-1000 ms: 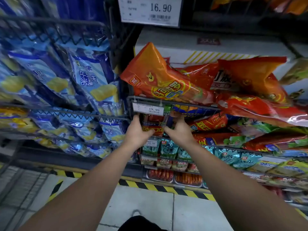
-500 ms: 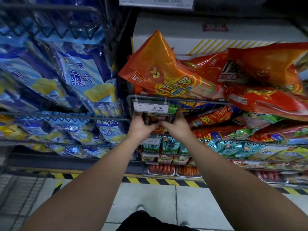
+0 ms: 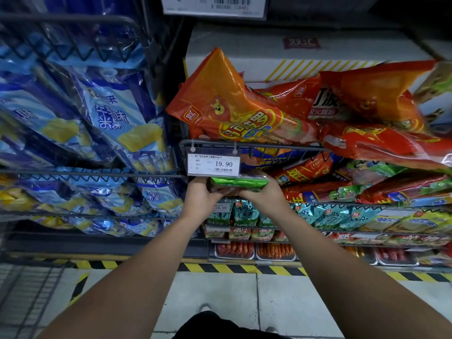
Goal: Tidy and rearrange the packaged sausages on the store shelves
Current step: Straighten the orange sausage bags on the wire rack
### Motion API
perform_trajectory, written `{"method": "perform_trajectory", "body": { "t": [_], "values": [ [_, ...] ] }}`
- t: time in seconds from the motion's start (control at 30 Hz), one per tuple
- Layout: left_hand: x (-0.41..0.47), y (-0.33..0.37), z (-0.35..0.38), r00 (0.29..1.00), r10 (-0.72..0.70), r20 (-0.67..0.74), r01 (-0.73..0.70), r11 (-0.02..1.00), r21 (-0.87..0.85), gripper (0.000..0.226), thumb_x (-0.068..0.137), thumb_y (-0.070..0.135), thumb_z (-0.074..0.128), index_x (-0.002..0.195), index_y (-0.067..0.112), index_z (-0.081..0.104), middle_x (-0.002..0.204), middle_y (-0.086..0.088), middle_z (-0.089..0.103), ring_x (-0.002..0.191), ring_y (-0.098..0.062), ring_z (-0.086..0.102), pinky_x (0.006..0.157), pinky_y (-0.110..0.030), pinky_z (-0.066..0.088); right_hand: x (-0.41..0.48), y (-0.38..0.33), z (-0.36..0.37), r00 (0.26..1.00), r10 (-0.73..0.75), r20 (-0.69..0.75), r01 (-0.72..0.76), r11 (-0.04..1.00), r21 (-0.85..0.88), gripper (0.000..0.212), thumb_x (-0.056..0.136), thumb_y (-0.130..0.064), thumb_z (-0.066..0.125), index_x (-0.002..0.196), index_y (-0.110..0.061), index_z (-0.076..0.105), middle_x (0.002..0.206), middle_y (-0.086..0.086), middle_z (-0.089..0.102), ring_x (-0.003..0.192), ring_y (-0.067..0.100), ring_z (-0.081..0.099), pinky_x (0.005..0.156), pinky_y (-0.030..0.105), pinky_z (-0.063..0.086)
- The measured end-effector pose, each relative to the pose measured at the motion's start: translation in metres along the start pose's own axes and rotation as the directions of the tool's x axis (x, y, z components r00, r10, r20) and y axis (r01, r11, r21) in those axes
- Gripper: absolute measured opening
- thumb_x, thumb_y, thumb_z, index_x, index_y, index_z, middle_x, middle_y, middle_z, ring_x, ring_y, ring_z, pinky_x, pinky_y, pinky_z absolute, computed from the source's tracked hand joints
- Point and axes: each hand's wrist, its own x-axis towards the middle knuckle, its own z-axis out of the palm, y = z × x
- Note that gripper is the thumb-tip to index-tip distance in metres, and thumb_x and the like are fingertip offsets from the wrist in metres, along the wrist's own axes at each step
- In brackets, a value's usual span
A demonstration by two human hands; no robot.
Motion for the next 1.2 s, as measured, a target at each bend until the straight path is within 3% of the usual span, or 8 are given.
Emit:
{"method": "perform_trajectory", "body": {
  "t": [0.27,0.37,0.47,0.57,0.67,0.8,1.03,1.2],
  "values": [
    [-0.035,0.006,-0.003,0.999,0.05,-0.01,-0.051,0.975,-0.217,0.033,0.08,0.002,0.078,0.101,0.023,0.062,0.101,0.006,0.07,0.092,-0.002,0.066,0.085,-0.021,0.055,-0.029,0.016,-0.018,0.996,-0.079,0.035,0.078,0.997,0.008,0.052,0.076,-0.028,0.082,0.119,-0.045,0.058,0.127,-0.009,0.061,0.118,0.015,0.059,0.1,0.041,0.051],
    [-0.052,0.01,-0.007,0.996,0.083,0.022,-0.072,0.948,-0.309,0.038,0.078,0.0,0.079,0.101,0.024,0.061,0.099,0.004,0.072,0.098,-0.012,0.068,0.086,-0.026,0.055,-0.044,0.019,-0.026,0.995,-0.094,0.038,0.095,0.995,-0.013,0.052,0.082,-0.026,0.079,0.107,-0.06,0.05,0.129,-0.016,0.055,0.122,0.012,0.053,0.103,0.036,0.046],
    [-0.068,0.018,-0.006,0.989,0.147,0.03,-0.129,0.935,-0.329,0.039,0.075,-0.006,0.079,0.101,0.018,0.064,0.1,0.0,0.072,0.099,-0.014,0.068,0.083,-0.024,0.056,-0.054,0.028,-0.033,0.995,-0.097,0.022,0.098,0.993,-0.059,0.049,0.082,-0.028,0.079,0.109,-0.058,0.051,0.129,-0.012,0.057,0.12,0.011,0.053,0.1,0.033,0.047],
    [-0.083,0.025,-0.001,0.998,0.058,0.018,-0.045,0.9,-0.433,0.034,0.074,-0.007,0.079,0.095,0.017,0.065,0.091,0.005,0.074,0.091,-0.006,0.07,0.08,-0.024,0.058,-0.063,0.032,-0.041,0.997,-0.068,0.027,0.069,0.996,-0.064,0.046,0.081,-0.03,0.08,0.115,-0.047,0.054,0.128,-0.011,0.058,0.116,0.008,0.053,0.087,0.016,0.043],
    [-0.089,0.025,0.002,0.999,-0.022,-0.035,0.001,0.87,-0.493,0.032,0.071,0.009,0.085,0.095,0.021,0.069,0.094,0.004,0.076,0.097,-0.015,0.071,0.088,-0.038,0.055,-0.07,0.033,-0.053,0.998,-0.062,0.016,0.062,0.998,0.0,0.043,0.08,-0.029,0.08,0.117,-0.038,0.059,0.128,-0.01,0.059,0.117,0.01,0.055,0.091,0.027,0.049],
    [-0.097,0.03,0.003,0.992,-0.125,0.032,0.112,0.712,-0.693,0.029,0.079,0.002,0.074,0.105,0.013,0.067,0.107,-0.009,0.074,0.105,-0.029,0.069,0.088,-0.05,0.056,-0.079,0.029,-0.064,0.999,-0.031,-0.007,0.032,0.991,0.131,0.046,0.078,-0.028,0.082,0.118,-0.036,0.06,0.119,-0.007,0.066,0.111,0.009,0.062,0.093,0.035,0.052],
    [-0.114,0.036,0.013,0.952,-0.231,0.202,0.274,0.347,-0.897,0.039,0.078,0.018,0.07,0.116,0.02,0.06,0.117,-0.009,0.071,0.111,-0.027,0.067,0.086,-0.053,0.055,-0.097,0.017,-0.06,0.998,0.055,0.013,-0.054,0.853,0.519,0.063,0.067,-0.027,0.08,0.123,-0.02,0.052,0.119,0.006,0.069,0.112,0.022,0.066,0.098,0.039,0.052],
    [-0.124,0.04,0.023,0.917,-0.236,0.323,0.37,0.197,-0.908,0.04,0.081,0.025,0.068,0.119,0.02,0.061,0.112,-0.01,0.073,0.116,-0.029,0.063,0.084,-0.046,0.056,-0.108,0.004,-0.056,0.998,0.027,0.061,-0.054,0.859,0.509,0.056,0.07,-0.02,0.078,0.121,-0.025,0.055,0.111,-0.002,0.073,0.102,0.012,0.069,0.081,0.024,0.053]
  ]
}}
